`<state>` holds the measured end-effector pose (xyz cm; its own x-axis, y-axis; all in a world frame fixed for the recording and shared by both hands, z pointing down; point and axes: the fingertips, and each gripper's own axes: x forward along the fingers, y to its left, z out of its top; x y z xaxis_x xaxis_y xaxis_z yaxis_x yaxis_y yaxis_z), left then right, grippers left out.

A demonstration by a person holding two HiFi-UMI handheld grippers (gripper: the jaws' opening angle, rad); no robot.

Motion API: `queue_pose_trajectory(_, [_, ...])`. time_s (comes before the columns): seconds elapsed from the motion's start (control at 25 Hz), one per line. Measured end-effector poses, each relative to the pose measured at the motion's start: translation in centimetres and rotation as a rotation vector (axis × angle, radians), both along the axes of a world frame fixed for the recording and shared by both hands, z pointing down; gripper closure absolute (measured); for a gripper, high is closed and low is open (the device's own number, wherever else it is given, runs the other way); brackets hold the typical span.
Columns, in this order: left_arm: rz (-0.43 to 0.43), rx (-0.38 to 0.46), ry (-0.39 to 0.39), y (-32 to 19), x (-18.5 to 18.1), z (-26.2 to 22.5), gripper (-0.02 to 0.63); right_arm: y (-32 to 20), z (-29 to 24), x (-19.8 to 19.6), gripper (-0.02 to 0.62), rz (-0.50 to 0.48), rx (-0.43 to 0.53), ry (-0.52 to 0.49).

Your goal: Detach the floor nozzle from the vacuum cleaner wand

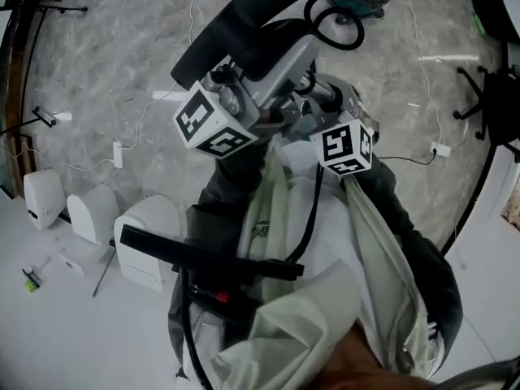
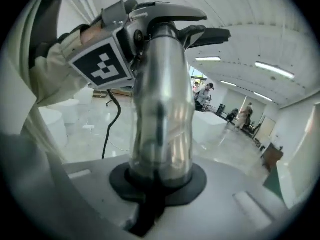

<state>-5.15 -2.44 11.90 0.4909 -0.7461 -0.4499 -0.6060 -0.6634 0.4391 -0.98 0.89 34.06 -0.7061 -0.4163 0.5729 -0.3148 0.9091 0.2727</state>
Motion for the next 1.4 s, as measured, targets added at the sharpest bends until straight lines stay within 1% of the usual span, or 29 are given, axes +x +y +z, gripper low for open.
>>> queue_pose_trajectory(0.04, [-0.005, -0.031, 0.002, -0.2, -0.2, 0.5, 0.531, 0.4, 0.4, 0.0, 0.558, 0.013, -0.017, 0.008])
queue_pose_trajectory(0.08, [0.016, -0.032, 0.003, 0.0, -0.2, 0.8, 0.531, 1.1, 0.7, -0.2, 0.558, -0.018, -0.061, 0.006])
queue_pose_trajectory(0.12, [0.061, -0.001, 0.003, 0.5, 0.0, 0.7, 0.531, 2.3, 0.9, -0.5, 0.557, -0.093, -0.125, -0.010])
queue_pose_trajectory(0.16, [0.126, 0.059, 0.002, 1.6, 0.4, 0.3, 0.529, 3.8, 0.9, -0.7, 0.555, -0.204, -0.205, -0.032])
queue_pose_trajectory(0.24, [0.311, 0.244, -0.021, 5.0, 1.9, -0.9, 0.529, 7.3, 0.4, -0.1, 0.554, -0.486, -0.386, -0.080])
queue_pose_trajectory(0.32, [0.489, 0.419, -0.079, 8.3, 4.2, -1.9, 0.529, 9.8, -0.6, 1.4, 0.552, -0.737, -0.527, -0.110])
queue_pose_trajectory(0.36, [0.546, 0.472, -0.108, 9.2, 5.2, -2.2, 0.531, 10.2, -1.0, 2.0, 0.552, -0.810, -0.564, -0.115])
queue_pose_trajectory(0.4, [0.567, 0.489, -0.126, 9.4, 5.7, -2.3, 0.531, 10.0, -1.1, 2.2, 0.551, -0.832, -0.571, -0.115])
queue_pose_trajectory(0.44, [0.544, 0.470, -0.128, 8.8, 5.7, -2.3, 0.531, 9.2, -1.1, 2.1, 0.551, -0.799, -0.546, -0.108])
queue_pose_trajectory(0.48, [0.476, 0.421, -0.110, 7.4, 4.9, -2.2, 0.531, 7.8, -0.9, 1.7, 0.554, -0.713, -0.488, -0.090])
queue_pose_trajectory(0.52, [0.374, 0.352, -0.073, 5.7, 3.6, -2.0, 0.532, 6.0, -0.6, 1.2, 0.554, -0.581, -0.397, -0.062])
queue_pose_trajectory(0.6, [0.166, 0.198, 0.015, 2.4, 0.5, -1.3, 0.532, 2.3, 0.2, 0.5, 0.554, -0.270, -0.175, 0.009])
queue_pose_trajectory(0.64, [0.104, 0.144, 0.044, 1.6, -0.5, -0.7, 0.532, 1.2, 0.5, 0.5, 0.554, -0.146, -0.090, 0.041])
queue_pose_trajectory(0.68, [0.076, 0.117, 0.055, 1.4, -1.0, -0.4, 0.531, 0.9, 0.7, 0.6, 0.555, -0.065, -0.043, 0.063])
queue_pose_trajectory(0.72, [0.079, 0.111, 0.052, 1.6, -1.0, -0.2, 0.531, 1.2, 0.9, 0.7, 0.555, -0.028, -0.035, 0.074])
queue_pose_trajectory(0.76, [0.108, 0.123, 0.042, 2.2, -0.7, -0.1, 0.531, 1.9, 1.2, 0.8, 0.557, -0.034, -0.059, 0.074])
queue_pose_trajectory(0.8, [0.166, 0.155, 0.034, 3.0, -0.3, -0.2, 0.531, 3.1, 1.5, 0.6, 0.557, -0.086, -0.108, 0.059])
queue_pose_trajectory(0.92, [0.432, 0.320, 0.025, 7.1, 1.6, -0.9, 0.532, 7.6, 1.5, 0.2, 0.555, -0.399, -0.310, -0.041])
queue_pose_trajectory(0.96, [0.492, 0.364, 0.011, 8.2, 2.3, -1.1, 0.531, 8.5, 1.4, 0.5, 0.555, -0.486, -0.355, -0.059])
queue_pose_trajectory(1.0, [0.520, 0.394, -0.012, 8.9, 3.0, -1.1, 0.531, 8.9, 1.3, 0.9, 0.555, -0.540, -0.379, -0.065])
queue_pose_trajectory(1.04, [0.520, 0.404, -0.036, 9.0, 3.5, -1.0, 0.532, 8.7, 1.4, 1.2, 0.555, -0.557, -0.381, -0.060])
queue_pose_trajectory(1.08, [0.490, 0.394, -0.051, 8.6, 3.6, -0.8, 0.532, 8.0, 1.5, 1.4, 0.555, -0.529, -0.360, -0.045])
queue_pose_trajectory(1.12, [0.432, 0.366, -0.056, 7.7, 3.2, -0.5, 0.532, 6.9, 1.8, 1.5, 0.555, -0.454, -0.314, -0.018])
queue_pose_trajectory(1.2, [0.289, 0.286, -0.031, 5.3, 1.7, 0.1, 0.534, 4.0, 2.2, 1.8, 0.557, -0.228, -0.174, 0.067])
queue_pose_trajectory(1.24, [0.245, 0.254, -0.009, 4.6, 0.9, 0.4, 0.534, 3.2, 2.3, 2.1, 0.557, -0.136, -0.117, 0.108])
queue_pose_trajectory(1.28, [0.224, 0.233, 0.009, 4.4, 0.4, 0.6, 0.533, 3.1, 2.4, 2.3, 0.557, -0.085, -0.091, 0.137])
queue_pose_trajectory(1.32, [0.222, 0.223, 0.016, 4.5, 0.1, 0.7, 0.532, 3.5, 2.5, 2.3, 0.557, -0.077, -0.095, 0.148])
queue_pose_trajectory(1.36, [0.242, 0.222, 0.021, 5.0, 0.1, 0.8, 0.532, 4.3, 2.7, 2.1, 0.557, -0.105, -0.123, 0.138])
queue_pose_trajectory(1.4, [0.291, 0.231, 0.032, 5.7, 0.3, 0.8, 0.532, 5.4, 2.8, 1.8, 0.557, -0.162, -0.165, 0.113])
